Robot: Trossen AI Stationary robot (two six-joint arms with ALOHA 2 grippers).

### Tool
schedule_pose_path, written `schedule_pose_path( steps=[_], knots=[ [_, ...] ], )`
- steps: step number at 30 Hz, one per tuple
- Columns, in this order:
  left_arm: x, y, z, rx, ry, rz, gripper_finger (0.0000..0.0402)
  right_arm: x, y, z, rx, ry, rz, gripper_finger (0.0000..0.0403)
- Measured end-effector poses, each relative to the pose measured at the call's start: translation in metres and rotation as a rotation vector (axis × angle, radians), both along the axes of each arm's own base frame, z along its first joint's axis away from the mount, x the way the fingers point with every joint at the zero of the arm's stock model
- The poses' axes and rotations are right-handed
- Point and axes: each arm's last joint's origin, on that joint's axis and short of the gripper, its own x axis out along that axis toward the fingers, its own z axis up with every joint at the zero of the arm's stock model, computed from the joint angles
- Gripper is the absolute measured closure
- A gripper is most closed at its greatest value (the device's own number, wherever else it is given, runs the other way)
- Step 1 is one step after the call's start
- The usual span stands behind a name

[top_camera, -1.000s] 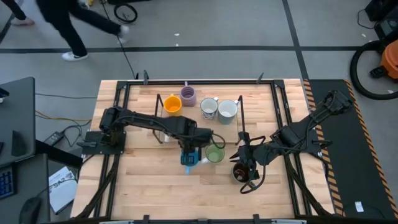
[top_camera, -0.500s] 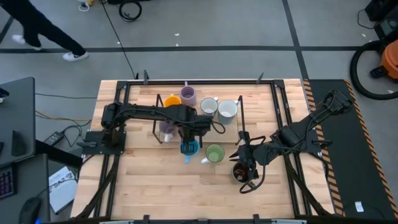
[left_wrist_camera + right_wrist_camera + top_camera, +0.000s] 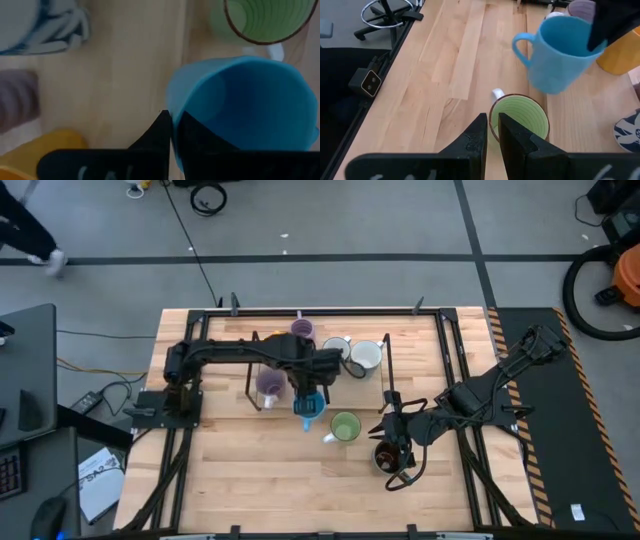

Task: Place coffee mugs
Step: Put the light blue mug on the shelf

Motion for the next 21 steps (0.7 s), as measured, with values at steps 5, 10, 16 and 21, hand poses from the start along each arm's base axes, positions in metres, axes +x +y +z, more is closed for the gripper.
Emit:
schedule_pose_path(
  steps=[5, 10, 16, 21],
  knots=[
    [-0.003, 0.013, 0.004, 0.004, 0.013, 0.024, 0.0380, 0.000, 0.000, 0.000, -0.001, -0.002, 0.001, 0.0351],
    [-0.004, 0.031, 0.002, 0.010, 0.023, 0.041, 0.0380, 0.000, 0.000, 0.000, -0.011, -0.003, 0.010, 0.0351],
    [-0.002, 0.048, -0.005, 0.007, 0.041, 0.006, 0.0380, 0.000, 0.000, 0.000, -0.015, -0.003, 0.013, 0.0351],
    [-0.002, 0.055, -0.008, 0.016, 0.049, -0.034, 0.0380, -0.001, 0.000, -0.001, -0.019, 0.010, 0.010, 0.0351]
  ],
)
